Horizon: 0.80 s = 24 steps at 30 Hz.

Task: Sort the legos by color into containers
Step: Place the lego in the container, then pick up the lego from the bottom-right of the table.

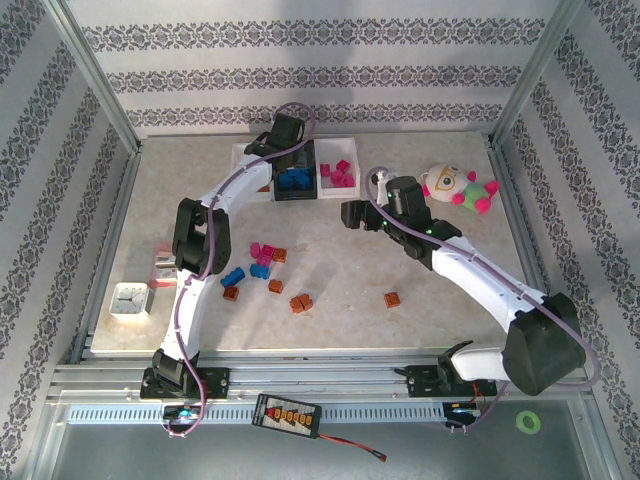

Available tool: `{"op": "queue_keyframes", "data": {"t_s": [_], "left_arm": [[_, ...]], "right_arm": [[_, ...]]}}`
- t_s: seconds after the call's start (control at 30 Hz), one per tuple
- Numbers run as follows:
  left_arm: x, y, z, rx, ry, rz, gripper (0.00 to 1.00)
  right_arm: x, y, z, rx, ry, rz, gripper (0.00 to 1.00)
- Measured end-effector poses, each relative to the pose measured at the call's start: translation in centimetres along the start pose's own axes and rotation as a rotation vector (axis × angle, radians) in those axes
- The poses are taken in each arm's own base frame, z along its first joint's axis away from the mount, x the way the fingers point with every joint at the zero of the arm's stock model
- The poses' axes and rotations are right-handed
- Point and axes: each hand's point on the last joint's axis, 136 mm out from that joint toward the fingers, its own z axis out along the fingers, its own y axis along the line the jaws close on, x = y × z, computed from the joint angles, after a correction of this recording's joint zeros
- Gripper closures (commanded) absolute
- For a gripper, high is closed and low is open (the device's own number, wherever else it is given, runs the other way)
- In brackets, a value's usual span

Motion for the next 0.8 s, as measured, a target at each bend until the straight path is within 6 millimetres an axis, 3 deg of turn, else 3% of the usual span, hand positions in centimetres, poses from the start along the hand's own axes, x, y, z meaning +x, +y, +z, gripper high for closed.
{"op": "queue_keyframes", "data": {"t_s": [0.1, 0.43, 0.57, 0.7, 0.8], "left_arm": [[1.2, 0.0, -1.7, 0.032, 0.024, 0.031, 0.00], [2.8, -2.6, -12.9, 0.282, -0.116, 0.232, 0.01], [6.7, -5.4, -15.6, 0.420, -0.106, 0.406, 0.01], [12.9, -8.5, -17.4, 0.581, -0.040, 0.580, 0.01], [17.2, -9.8, -18.8, 0.702, 0.018, 0.650, 0.01]], "right_arm": [[1.4, -1.2, -0.5, 0.025, 0.029, 0.010, 0.02], [8.7, -4.3, -3.8, 0.151, 0.242, 0.065, 0.02], [12.7, -5.6, -5.2, 0.217, 0.386, 0.120, 0.03], [16.8, -6.4, -6.1, 0.267, 0.524, 0.162, 0.05], [19.2, -6.5, -5.9, 0.284, 0.627, 0.168, 0.07]]}}
